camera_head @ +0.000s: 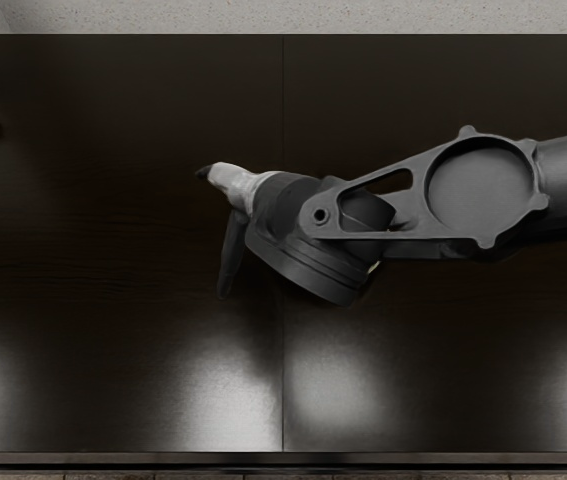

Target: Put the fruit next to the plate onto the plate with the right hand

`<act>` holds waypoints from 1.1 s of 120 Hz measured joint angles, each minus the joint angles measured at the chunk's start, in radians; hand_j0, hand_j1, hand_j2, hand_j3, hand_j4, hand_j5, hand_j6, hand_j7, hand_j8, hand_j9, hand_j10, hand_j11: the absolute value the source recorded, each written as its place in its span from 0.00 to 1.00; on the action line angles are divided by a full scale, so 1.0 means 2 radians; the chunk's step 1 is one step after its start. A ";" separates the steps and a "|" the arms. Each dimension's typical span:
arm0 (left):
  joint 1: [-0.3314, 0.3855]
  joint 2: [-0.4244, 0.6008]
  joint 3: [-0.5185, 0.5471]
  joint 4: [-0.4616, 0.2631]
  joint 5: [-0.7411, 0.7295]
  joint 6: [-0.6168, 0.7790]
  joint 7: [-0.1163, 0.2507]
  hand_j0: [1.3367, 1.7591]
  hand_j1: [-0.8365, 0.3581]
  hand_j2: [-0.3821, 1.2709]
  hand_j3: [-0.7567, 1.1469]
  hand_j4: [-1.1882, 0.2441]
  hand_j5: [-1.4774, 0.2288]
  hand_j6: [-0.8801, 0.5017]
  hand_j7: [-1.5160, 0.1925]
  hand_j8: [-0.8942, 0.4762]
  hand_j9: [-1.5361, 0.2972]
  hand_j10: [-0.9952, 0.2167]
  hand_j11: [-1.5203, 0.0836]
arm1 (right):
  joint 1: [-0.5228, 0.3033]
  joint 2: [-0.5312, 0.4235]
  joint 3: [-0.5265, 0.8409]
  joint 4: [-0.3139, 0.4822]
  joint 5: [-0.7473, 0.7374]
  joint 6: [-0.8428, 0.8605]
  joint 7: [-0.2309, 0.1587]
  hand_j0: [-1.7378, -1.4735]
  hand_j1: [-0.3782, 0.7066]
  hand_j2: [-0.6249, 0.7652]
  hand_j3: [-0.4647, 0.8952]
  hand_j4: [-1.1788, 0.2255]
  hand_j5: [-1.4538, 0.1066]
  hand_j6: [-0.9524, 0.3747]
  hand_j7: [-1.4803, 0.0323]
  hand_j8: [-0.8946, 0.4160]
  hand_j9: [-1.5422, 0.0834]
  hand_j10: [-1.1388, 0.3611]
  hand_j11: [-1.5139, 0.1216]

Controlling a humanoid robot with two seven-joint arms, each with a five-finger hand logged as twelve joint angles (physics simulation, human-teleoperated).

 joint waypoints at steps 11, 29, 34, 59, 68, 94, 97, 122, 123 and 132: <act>0.000 0.000 0.000 0.000 0.000 0.000 0.000 0.76 0.76 0.26 0.40 0.67 0.69 0.47 0.71 0.48 0.67 0.63 0.76 | -0.033 -0.003 0.043 -0.001 -0.001 0.000 0.000 0.30 0.07 0.45 0.34 0.81 0.90 0.69 0.94 0.65 0.92 0.73 0.89; 0.000 0.000 0.000 0.000 0.000 0.000 0.000 0.76 0.76 0.26 0.40 0.67 0.69 0.47 0.71 0.48 0.67 0.63 0.76 | -0.101 -0.015 0.129 -0.024 -0.006 0.001 0.000 0.30 0.07 0.45 0.34 0.81 0.90 0.69 0.95 0.66 0.92 0.73 0.90; 0.000 0.000 0.000 0.000 0.000 0.000 0.000 0.76 0.76 0.26 0.40 0.67 0.69 0.47 0.71 0.48 0.67 0.63 0.76 | -0.125 -0.024 0.161 -0.028 -0.007 0.016 0.000 0.30 0.07 0.45 0.34 0.81 0.90 0.69 0.95 0.66 0.92 0.74 0.90; 0.000 0.000 0.000 0.000 0.000 0.000 0.000 0.76 0.76 0.26 0.40 0.67 0.69 0.47 0.71 0.48 0.67 0.63 0.76 | -0.279 -0.078 0.329 -0.101 0.055 0.292 0.000 0.30 0.06 0.45 0.34 0.82 0.90 0.69 0.95 0.66 0.92 0.74 0.90; 0.000 0.000 0.000 0.000 0.000 0.000 0.000 0.76 0.76 0.26 0.40 0.67 0.69 0.47 0.71 0.48 0.67 0.63 0.76 | -0.318 -0.111 0.361 -0.118 0.121 0.390 0.000 0.30 0.06 0.44 0.34 0.82 0.90 0.69 0.95 0.66 0.92 0.74 0.90; 0.000 0.000 0.000 0.000 0.000 0.000 0.000 0.76 0.76 0.26 0.40 0.67 0.69 0.47 0.71 0.48 0.67 0.63 0.76 | -0.366 -0.238 0.381 -0.120 0.335 0.551 0.000 0.30 0.06 0.44 0.34 0.82 0.90 0.69 0.95 0.66 0.92 0.74 0.90; 0.000 0.000 0.000 0.000 0.000 0.000 0.000 0.76 0.76 0.26 0.40 0.67 0.69 0.47 0.71 0.48 0.67 0.63 0.76 | -0.369 -0.250 0.382 -0.119 0.347 0.557 0.000 0.30 0.06 0.44 0.34 0.82 0.90 0.69 0.95 0.66 0.92 0.74 0.90; -0.002 0.000 0.000 0.000 0.000 0.000 0.000 0.76 0.76 0.26 0.40 0.67 0.69 0.47 0.71 0.48 0.67 0.63 0.76 | -0.407 -0.325 0.381 -0.120 0.399 0.602 0.000 0.30 0.06 0.45 0.34 0.82 0.91 0.70 0.95 0.66 0.92 0.74 0.90; -0.002 0.000 0.000 0.000 0.000 0.000 0.000 0.76 0.76 0.26 0.40 0.67 0.69 0.47 0.71 0.48 0.67 0.63 0.76 | -0.408 -0.327 0.380 -0.120 0.400 0.603 0.000 0.30 0.06 0.45 0.34 0.82 0.91 0.70 0.95 0.66 0.92 0.74 0.90; -0.002 0.000 0.000 0.000 0.000 0.000 0.000 0.76 0.76 0.26 0.40 0.67 0.69 0.47 0.71 0.48 0.67 0.63 0.76 | -0.423 -0.350 0.378 -0.121 0.404 0.607 0.000 0.30 0.06 0.45 0.34 0.82 0.91 0.70 0.95 0.66 0.92 0.74 0.90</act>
